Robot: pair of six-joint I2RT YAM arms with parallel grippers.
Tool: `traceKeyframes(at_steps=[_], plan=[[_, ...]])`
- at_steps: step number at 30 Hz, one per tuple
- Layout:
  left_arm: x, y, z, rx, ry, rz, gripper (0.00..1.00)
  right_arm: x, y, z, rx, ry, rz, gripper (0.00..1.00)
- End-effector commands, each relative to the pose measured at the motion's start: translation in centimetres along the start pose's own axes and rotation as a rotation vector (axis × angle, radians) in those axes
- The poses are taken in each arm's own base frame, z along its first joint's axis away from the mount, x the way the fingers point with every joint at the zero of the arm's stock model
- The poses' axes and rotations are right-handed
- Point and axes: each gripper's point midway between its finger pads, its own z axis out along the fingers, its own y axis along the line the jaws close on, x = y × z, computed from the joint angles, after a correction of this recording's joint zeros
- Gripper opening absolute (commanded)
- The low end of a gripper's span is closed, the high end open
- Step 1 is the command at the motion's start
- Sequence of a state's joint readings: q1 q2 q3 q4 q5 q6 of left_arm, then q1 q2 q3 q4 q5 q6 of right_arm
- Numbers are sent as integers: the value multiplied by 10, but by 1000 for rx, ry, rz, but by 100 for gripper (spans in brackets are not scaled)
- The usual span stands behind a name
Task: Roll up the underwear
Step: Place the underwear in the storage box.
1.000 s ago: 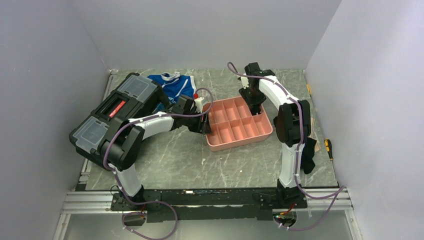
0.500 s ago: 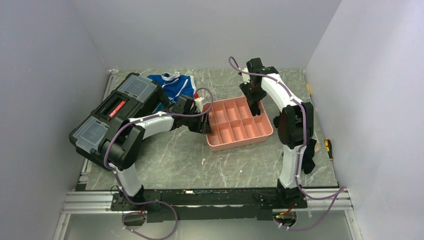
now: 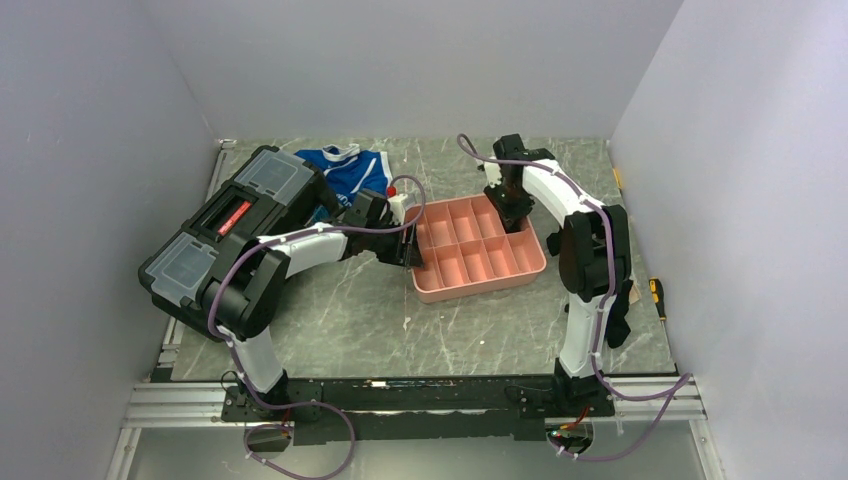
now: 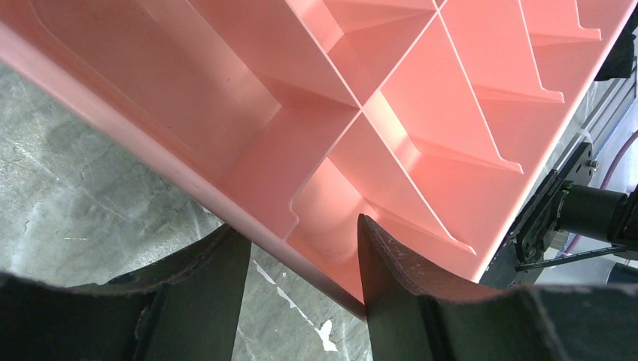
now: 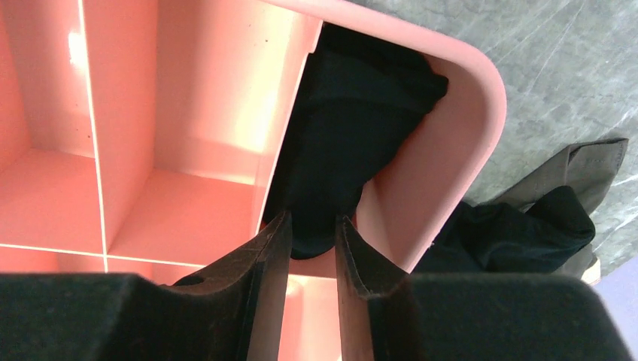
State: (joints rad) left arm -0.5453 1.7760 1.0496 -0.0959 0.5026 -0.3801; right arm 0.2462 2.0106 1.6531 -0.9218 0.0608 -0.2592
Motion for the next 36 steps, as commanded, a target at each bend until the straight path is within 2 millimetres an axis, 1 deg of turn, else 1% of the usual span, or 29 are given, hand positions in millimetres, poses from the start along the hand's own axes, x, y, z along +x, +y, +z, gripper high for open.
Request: traceKeyframes(at_steps=[1,5,10,12,16,19,22,26,27,30,32,36], plan=[[-6,-3,-1,23,0,18,56,-10,-7,-4,12,-49,1,29],[-10,-3,-2,22,-9,20,57,-23,-10,-27,7,-112,5,33],[-16,0,-2,21,-4,23,56,-41,-15,-66,9,-213,11,40],[-17,3,-2,15,-1,25,57,-45,-17,-80,18,-247,13,42],[-24,10,-3,-8,-2,46,56,-48,-18,-100,6,-306,28,45],[-30,16,-6,-27,-14,54,56,-45,-24,-113,22,-360,61,48],[-35,19,-10,-39,-19,66,57,-39,-35,-127,42,-424,103,50],[-42,15,-16,-37,-32,103,61,-30,-49,-148,43,-531,171,53],[-44,14,-18,-40,-40,116,62,-27,-52,-158,50,-569,185,54],[-53,12,-28,-59,-80,153,65,-15,-60,-172,81,-633,211,56],[-60,10,-35,-76,-105,179,66,-7,-64,-179,102,-665,226,58],[-76,5,-51,-114,-158,237,68,10,-69,-184,120,-703,263,61]])
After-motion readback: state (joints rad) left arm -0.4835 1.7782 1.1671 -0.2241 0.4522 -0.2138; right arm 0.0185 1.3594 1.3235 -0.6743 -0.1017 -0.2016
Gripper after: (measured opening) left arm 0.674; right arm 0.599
